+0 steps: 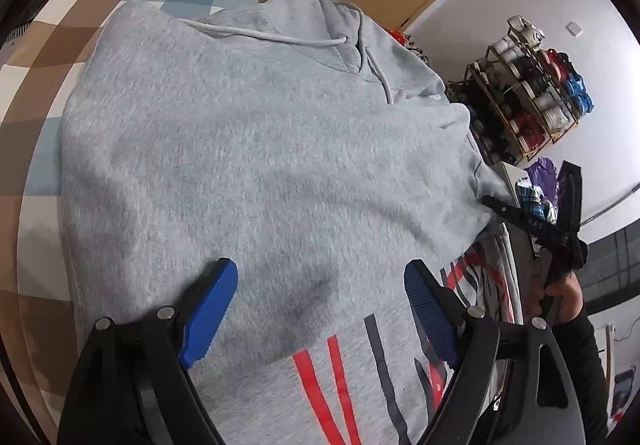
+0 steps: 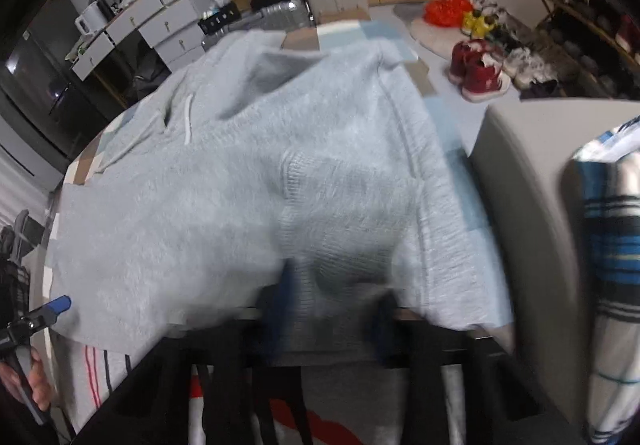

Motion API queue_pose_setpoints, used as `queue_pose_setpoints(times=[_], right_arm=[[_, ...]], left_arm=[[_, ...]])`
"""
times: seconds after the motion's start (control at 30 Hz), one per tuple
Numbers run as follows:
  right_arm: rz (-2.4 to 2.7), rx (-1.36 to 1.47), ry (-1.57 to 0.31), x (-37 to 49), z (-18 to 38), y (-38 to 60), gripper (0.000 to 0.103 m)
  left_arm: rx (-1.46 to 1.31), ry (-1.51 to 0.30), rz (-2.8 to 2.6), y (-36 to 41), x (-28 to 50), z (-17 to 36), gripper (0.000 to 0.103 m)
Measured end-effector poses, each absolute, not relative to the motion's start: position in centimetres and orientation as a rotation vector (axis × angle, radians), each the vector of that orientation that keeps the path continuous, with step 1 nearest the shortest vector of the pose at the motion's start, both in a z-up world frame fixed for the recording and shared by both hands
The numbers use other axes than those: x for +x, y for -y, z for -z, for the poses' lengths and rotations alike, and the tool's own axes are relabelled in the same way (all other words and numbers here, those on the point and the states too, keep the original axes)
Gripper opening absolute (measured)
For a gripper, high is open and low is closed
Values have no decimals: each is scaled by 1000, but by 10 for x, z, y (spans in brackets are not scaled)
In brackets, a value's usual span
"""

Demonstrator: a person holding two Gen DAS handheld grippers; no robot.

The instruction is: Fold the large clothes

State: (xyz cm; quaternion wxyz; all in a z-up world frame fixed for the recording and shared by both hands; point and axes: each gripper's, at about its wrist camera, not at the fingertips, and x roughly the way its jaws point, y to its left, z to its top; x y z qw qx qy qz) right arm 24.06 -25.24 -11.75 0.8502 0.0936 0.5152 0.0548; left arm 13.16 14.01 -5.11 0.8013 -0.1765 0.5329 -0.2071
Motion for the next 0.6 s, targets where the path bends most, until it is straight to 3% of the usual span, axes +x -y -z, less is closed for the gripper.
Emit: queue_pose_setpoints(times=[0.13, 0.33, 0.43, 0.5, 0.53, 0.6], right_arm=[[-117, 194, -1078, 234, 102, 262, 17], [-60, 59, -1163, 242, 117, 252, 21], [-42, -34, -1192, 245, 118, 244, 32], [22, -166, -1181, 246, 106, 236, 70], [54, -209, -1160, 245, 100, 234, 75], [84, -253, -1108, 241, 79, 229, 74]], left_arm=[[-384, -1154, 452, -143, 134, 53, 82], [-348, -1169, 447, -137, 135, 53, 82], [-326, -1197, 423, -137, 135, 51, 82], [-300, -1220, 403, -138, 135, 47, 82], [-293, -1224, 409, -138, 135, 44, 82], [-286, -1206, 442, -138, 136, 33, 82]])
